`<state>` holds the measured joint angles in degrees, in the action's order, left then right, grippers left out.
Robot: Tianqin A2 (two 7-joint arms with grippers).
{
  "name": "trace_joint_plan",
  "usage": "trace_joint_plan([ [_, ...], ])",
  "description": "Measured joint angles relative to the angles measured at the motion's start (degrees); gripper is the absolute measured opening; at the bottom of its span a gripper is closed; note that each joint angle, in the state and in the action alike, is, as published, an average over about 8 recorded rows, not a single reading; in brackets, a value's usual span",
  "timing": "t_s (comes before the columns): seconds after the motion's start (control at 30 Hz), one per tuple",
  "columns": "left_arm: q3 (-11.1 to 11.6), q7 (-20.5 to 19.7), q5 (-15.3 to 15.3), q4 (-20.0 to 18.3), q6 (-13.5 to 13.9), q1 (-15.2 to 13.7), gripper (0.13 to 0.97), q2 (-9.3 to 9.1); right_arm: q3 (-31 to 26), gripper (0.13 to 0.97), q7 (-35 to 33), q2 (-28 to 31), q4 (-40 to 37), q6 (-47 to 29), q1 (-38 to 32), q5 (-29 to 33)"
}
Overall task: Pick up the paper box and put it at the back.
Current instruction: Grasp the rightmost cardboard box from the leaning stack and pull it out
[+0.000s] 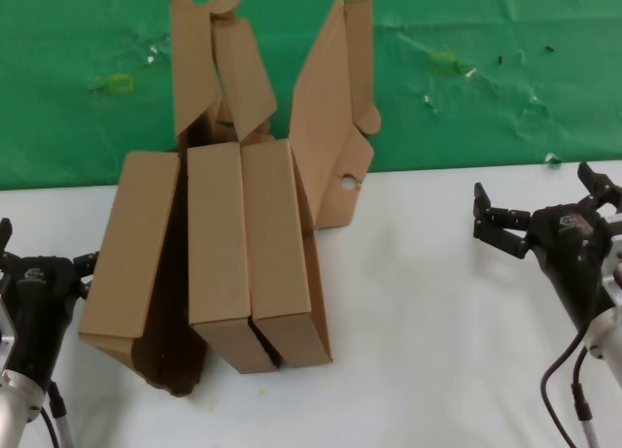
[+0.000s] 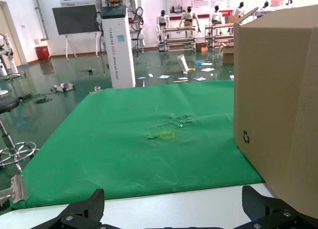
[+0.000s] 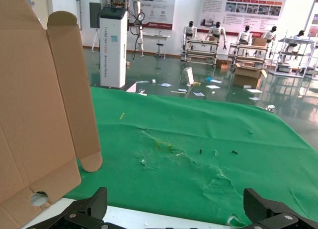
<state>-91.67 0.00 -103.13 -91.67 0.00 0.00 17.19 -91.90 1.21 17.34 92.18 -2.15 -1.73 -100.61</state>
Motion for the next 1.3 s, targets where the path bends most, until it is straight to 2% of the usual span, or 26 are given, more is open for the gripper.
trace_joint_plan([
  [1.3,0.00,0.00,0.00,0.00,0.00,0.00,0.954,0.00,0.52,0.966,-0.45,-0.07,0.18,-0.53,0.11,0.04],
])
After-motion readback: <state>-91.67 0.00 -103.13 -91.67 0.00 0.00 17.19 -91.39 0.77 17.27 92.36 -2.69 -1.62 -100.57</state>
